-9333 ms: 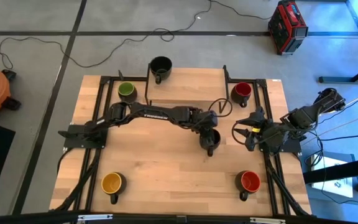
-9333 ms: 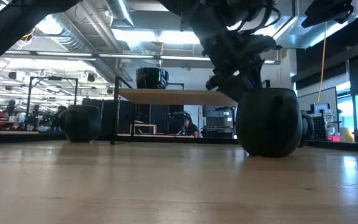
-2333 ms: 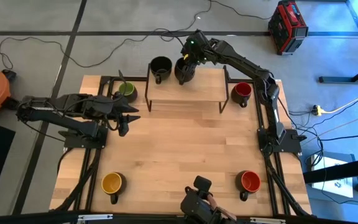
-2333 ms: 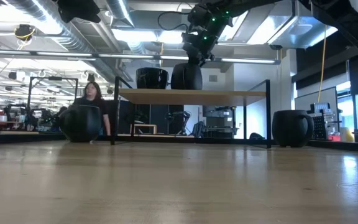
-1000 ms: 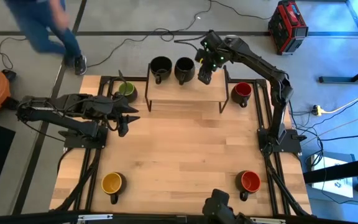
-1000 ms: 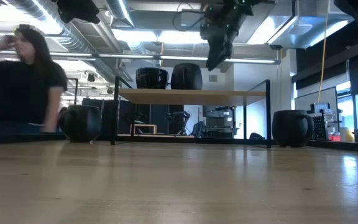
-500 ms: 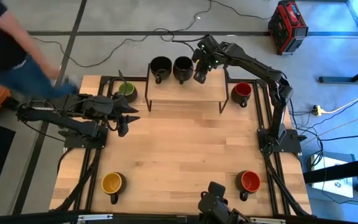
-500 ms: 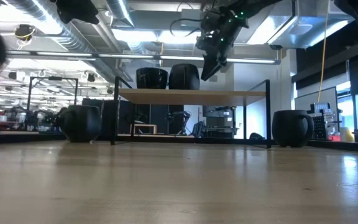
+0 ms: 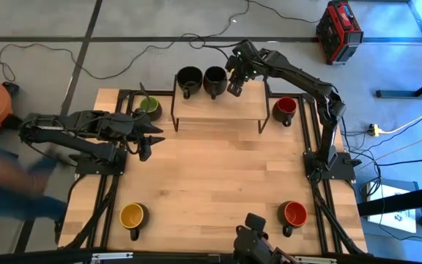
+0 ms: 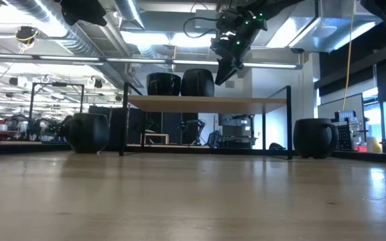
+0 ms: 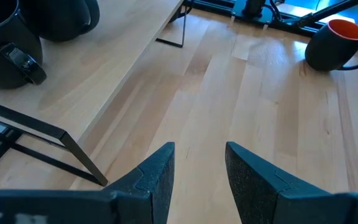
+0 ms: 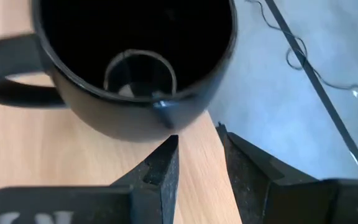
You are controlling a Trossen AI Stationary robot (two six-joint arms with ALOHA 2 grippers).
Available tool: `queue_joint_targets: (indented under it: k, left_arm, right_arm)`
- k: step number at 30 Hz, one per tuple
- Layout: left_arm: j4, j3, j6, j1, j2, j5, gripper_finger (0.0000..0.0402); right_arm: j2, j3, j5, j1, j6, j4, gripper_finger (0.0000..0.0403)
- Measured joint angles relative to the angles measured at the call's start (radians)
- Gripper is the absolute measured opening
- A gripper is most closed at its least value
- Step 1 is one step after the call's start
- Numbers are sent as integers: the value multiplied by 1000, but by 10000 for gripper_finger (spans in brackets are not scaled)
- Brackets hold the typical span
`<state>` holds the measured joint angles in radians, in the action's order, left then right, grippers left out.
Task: Place coffee mugs
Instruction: Put the black mug on the shelf, then put the bottom right orange mug on the shelf
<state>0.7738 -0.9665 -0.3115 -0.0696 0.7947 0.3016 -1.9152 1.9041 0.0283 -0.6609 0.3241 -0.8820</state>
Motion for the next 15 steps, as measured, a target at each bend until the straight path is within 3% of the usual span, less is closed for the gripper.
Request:
queue_joint_targets:
  k: [7, 15]
  left_arm:
    - [0, 0, 0, 0, 0, 0, 137]
    - [-3, 0, 2, -19, 26, -21, 137]
  right_arm:
    - [92, 40, -26, 75, -79, -124, 115]
    - [214, 37, 65, 334, -214, -202, 115]
